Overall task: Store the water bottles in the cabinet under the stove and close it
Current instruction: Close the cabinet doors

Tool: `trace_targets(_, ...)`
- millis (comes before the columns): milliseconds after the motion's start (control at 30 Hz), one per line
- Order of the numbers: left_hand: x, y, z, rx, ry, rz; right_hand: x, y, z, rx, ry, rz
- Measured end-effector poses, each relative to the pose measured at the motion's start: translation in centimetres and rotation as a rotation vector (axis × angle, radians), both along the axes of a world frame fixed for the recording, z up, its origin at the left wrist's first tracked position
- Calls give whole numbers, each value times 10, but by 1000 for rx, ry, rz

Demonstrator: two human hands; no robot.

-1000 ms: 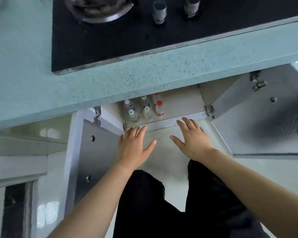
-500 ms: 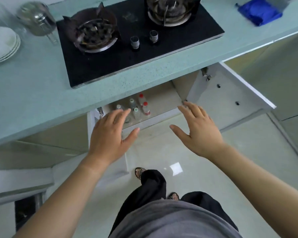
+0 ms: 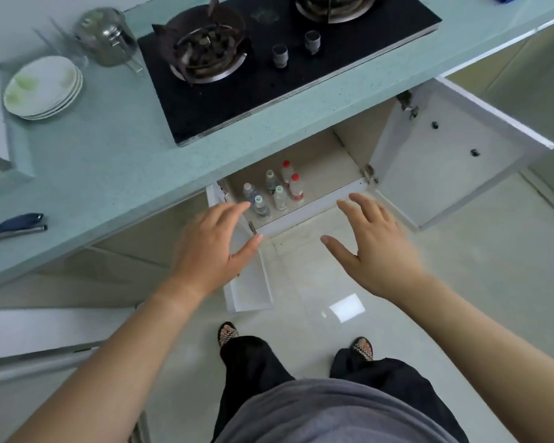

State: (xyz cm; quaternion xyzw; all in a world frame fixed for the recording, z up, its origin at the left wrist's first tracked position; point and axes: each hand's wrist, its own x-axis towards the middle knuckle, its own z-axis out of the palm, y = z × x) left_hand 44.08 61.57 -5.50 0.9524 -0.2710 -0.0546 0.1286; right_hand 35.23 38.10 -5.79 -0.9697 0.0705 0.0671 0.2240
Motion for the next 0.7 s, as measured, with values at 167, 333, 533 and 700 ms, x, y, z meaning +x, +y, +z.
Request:
trace_targets(167,50,68,-19,103,6,-167,20,94,-21,-3,15,-116)
trace_targets(333,121,139,-52,186,-10,-365,51,197,-53,14,66,-262)
trace_targets(533,169,184,-92,221,-7,-450,76,273,-100,71,164,-403)
trace_targets(700,198,179,-122,168,6,-465,88,291,-141,63,201,-539)
